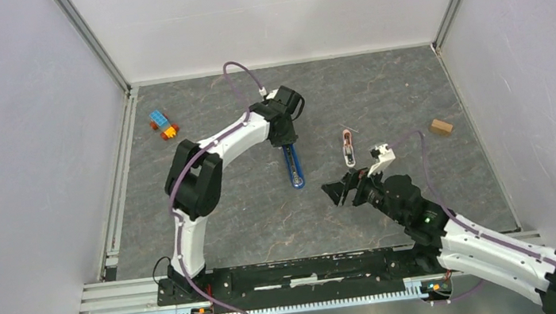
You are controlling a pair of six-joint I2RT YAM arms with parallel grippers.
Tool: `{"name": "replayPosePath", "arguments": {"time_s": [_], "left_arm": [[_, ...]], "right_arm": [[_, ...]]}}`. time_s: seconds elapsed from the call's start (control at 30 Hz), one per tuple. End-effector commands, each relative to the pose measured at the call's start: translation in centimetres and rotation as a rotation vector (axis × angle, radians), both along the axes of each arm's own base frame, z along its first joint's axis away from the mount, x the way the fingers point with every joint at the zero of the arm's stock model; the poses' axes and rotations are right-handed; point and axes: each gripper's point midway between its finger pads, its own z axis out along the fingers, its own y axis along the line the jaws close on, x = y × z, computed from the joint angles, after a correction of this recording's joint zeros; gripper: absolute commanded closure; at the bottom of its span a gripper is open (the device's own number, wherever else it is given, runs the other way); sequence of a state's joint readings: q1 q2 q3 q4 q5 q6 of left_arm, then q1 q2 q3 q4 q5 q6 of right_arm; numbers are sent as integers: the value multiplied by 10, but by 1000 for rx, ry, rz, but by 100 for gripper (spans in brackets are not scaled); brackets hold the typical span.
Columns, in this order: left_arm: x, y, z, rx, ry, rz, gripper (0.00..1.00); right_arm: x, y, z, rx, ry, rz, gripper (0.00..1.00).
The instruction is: Load the staples into the stapler
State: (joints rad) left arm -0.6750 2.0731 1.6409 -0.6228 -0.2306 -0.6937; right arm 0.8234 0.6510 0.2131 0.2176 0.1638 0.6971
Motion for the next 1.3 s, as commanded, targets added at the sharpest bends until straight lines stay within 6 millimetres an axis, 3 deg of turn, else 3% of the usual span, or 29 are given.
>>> {"name": "replayPosePath", "arguments": {"time_s": [0.0, 0.13, 0.3, 0.4, 0.5, 0.6, 0.73, 0.9, 1.0, 1.1, 1.27], "left_arm": [[19, 3, 8, 85, -41, -10, 91], [20, -5, 4, 60, -26, -22, 71], [16, -10, 11, 27, -14, -49, 56], [12, -14, 35, -17, -39, -87, 37], [8, -9, 73, -40, -98, -121, 15], [1, 10, 104, -44, -137, -125, 9], [-11, 57, 123, -25, -154, -97, 9], [-15, 154, 124, -51, -156, 117, 5], [-17, 220, 116, -58, -162, 318, 0], [-23, 272, 102, -6, -163, 479, 0], [-24, 323, 61, -65, -79, 683, 0]], "right_arm": [[5, -32, -7, -120, -12, -116, 2], [6, -41, -3, -115, -30, -152, 2], [8, -47, -10, -160, 1, -179, 2], [6, -43, -12, -185, 20, -156, 2], [4, -40, -11, -188, 30, -134, 2], [3, -38, -5, -160, 15, -127, 2], [3, -37, 8, -141, -24, -116, 2], [5, -39, 13, -161, -59, -113, 2], [6, -38, 17, -159, -72, -111, 2], [7, -38, 22, -164, -87, -108, 2], [11, -43, 24, -181, -102, -136, 2]]}}
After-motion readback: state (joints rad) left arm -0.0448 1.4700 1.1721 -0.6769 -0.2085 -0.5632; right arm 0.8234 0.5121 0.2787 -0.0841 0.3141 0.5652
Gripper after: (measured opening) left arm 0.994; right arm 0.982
